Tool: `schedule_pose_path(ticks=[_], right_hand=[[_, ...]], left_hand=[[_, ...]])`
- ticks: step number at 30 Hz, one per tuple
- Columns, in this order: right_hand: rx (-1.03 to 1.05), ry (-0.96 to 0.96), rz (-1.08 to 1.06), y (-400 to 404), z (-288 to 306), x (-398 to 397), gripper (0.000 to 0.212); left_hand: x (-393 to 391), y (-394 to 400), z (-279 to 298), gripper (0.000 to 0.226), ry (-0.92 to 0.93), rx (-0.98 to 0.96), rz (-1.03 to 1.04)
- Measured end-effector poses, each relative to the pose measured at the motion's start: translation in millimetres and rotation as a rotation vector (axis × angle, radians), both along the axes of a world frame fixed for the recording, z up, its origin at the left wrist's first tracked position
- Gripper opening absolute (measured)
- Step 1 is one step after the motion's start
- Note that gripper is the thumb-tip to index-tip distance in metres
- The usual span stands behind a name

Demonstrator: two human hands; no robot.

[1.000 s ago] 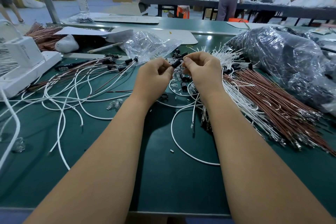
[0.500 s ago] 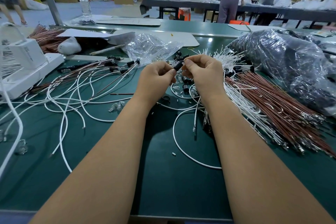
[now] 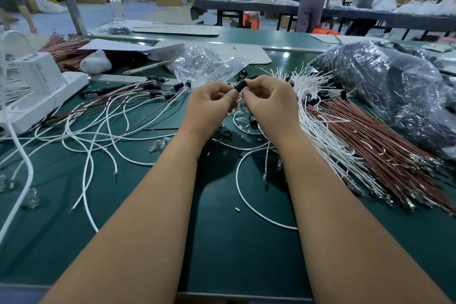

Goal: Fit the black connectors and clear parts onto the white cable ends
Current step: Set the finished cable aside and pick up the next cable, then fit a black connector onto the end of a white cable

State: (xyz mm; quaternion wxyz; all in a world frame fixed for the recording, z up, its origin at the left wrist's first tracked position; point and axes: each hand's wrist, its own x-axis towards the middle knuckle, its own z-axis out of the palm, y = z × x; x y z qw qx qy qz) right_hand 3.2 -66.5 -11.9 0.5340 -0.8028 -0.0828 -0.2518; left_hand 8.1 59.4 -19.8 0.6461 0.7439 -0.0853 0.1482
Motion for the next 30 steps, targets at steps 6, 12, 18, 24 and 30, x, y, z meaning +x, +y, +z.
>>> schedule_pose_path(ticks=[6, 12, 18, 24, 30], right_hand=[[0.042, -0.007, 0.012, -0.3, 0.7, -0.8, 0.010], [0.139, 0.037, 0.048, -1.8, 0.5, 3.7, 0.015], [0.188, 0.055, 0.059, -5.3, 0.3, 5.9, 0.015], [-0.342, 0.071, -0.010, -6.2, -3.4, 6.9, 0.009], [-0.755, 0.218, 0.016, -1.2, -5.1, 6.3, 0.015]], left_hand=[[1.4, 2.0, 0.1, 0.013, -0.011, 0.065, 0.017], [-0.5, 1.5, 2.9, 0.010, 0.012, 0.103, -0.082], [1.5, 2.2, 2.1, 0.019, 0.035, 0.142, -0.108], [8.2, 6.8, -5.9, 0.009, -0.012, 0.229, 0.112], [10.9, 6.6, -10.0, 0.008, -0.004, 0.272, 0.125]])
